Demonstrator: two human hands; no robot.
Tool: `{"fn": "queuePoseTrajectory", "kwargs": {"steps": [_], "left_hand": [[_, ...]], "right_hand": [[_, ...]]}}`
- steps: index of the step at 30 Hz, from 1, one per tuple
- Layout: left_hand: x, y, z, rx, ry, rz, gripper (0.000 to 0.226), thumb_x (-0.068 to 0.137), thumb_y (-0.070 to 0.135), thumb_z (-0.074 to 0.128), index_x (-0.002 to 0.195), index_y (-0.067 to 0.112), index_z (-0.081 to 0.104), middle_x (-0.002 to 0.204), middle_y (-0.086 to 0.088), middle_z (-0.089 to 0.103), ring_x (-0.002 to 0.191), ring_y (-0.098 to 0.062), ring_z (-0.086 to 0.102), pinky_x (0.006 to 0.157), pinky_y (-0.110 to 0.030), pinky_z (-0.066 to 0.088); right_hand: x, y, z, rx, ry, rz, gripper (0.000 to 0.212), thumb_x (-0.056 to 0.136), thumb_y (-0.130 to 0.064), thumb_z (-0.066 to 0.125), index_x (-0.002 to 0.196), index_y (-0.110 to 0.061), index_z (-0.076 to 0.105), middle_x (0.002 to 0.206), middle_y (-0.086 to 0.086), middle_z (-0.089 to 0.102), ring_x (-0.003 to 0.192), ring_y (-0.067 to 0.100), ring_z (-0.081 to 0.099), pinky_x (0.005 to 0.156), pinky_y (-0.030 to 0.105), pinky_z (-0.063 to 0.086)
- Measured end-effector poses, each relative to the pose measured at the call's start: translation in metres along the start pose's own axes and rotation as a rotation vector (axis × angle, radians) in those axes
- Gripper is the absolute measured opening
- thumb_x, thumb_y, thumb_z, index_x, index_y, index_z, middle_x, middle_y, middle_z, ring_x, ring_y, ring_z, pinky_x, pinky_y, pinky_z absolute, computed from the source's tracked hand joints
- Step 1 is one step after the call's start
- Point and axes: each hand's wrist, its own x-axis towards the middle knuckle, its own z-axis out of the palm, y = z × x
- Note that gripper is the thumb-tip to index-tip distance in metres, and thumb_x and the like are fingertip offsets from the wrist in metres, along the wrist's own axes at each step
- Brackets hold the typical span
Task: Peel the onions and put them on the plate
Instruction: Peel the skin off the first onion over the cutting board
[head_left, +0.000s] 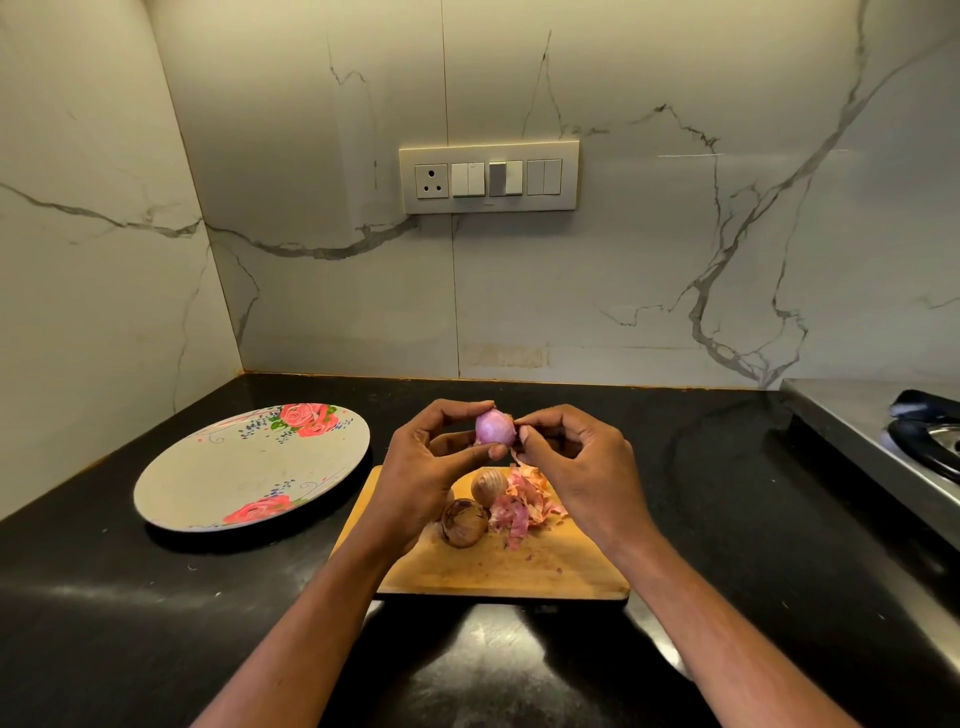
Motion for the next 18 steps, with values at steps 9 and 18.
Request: {"fn": "queuePoseTrajectory", "kwargs": {"steps": [9,18], "left_hand": [[-0.0001,0.0001,0.0012,0.035,0.042,0.041,0.050,0.068,0.018,0.082,0.115,0.021,0.067,0.115,0.006,0.072,0.109,-0.008,0.069,0.087,-0.024,0.058],[-0.0034,-0.0002,0.0026,0.144,0.047,0.146,0.051,0.069,0.021,0.081,0.118,0.017,0.066,0.115,0.004,0.072,0.110,-0.008,0.068,0.094,-0.023,0.055]], "right_hand": [[-0.0016,-0.0083,0.0012,-0.004,0.018,-0.047,0.027,0.084,-0.018,0.080,0.108,-0.021,0.068,0.096,-0.013,0.074,0.091,-0.004,0.070,0.078,0.013,0.056],[-0.0024,-0.0102,0.0027,-0.087,0.069,-0.060,0.032,0.082,-0.017,0.081,0.103,-0.026,0.058,0.087,-0.013,0.070,0.082,-0.004,0.068,0.069,0.011,0.055]]}}
